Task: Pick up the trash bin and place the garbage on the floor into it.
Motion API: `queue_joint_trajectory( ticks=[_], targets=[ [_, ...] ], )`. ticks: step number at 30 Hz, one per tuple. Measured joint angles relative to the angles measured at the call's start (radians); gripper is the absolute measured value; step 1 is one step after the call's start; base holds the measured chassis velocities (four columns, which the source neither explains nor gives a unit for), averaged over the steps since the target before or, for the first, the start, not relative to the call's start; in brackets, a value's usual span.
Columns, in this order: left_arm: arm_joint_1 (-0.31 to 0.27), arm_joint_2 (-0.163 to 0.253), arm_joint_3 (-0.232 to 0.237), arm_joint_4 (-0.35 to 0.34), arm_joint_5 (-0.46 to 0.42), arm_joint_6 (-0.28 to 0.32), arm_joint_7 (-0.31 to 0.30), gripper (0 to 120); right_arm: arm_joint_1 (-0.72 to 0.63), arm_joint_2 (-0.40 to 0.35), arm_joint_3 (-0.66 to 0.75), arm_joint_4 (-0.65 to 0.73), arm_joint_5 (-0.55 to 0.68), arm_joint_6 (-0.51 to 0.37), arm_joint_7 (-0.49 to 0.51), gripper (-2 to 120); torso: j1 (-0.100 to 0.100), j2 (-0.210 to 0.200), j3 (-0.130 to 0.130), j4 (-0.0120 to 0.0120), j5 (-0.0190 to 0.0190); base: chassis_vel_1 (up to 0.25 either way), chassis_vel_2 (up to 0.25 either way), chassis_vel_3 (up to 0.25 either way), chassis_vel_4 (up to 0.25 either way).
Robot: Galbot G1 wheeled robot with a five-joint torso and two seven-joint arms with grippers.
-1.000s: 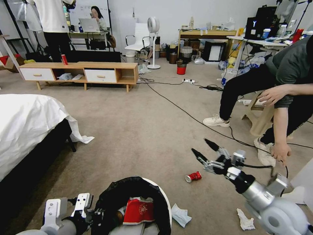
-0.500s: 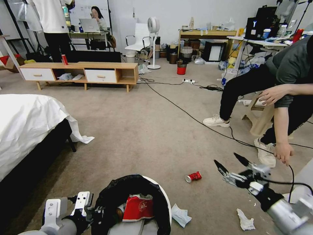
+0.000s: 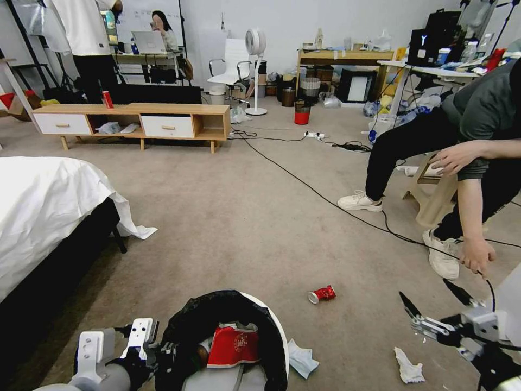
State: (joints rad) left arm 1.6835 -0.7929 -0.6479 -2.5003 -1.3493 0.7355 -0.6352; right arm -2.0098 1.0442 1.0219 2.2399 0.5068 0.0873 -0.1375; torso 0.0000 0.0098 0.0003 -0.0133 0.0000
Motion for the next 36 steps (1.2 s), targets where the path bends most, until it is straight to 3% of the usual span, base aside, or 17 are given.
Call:
queue_joint_trajectory(
  ticks=[7,19,36],
  targets=[
    [-0.006,0.004,-0.001,0.000,-0.001,0.000,0.003,1,-0.041,0.061,-0.021,-0.021,0.005,0.003,-0.052,100,0.000,0.000,0.000,-0.0001,-0.0001,0.000,0.000,0.000,0.000],
    [-0.015,0.015,0.011,0.000,-0.008,0.000,0.012,1,-0.107,0.052,-0.099,-0.108,0.029,-0.025,-0.064,100,0.000,0.000,0.000,0.0001,0.0001,0.000,0.000,0.000,0.000],
    [-0.027,0.006,0.025,0.004,-0.006,0.000,0.025,1,-0.191,0.062,-0.115,-0.170,-0.044,-0.022,-0.048,100,0.000,0.000,0.000,0.0001,0.0000,0.000,0.000,0.000,0.000]
  ],
)
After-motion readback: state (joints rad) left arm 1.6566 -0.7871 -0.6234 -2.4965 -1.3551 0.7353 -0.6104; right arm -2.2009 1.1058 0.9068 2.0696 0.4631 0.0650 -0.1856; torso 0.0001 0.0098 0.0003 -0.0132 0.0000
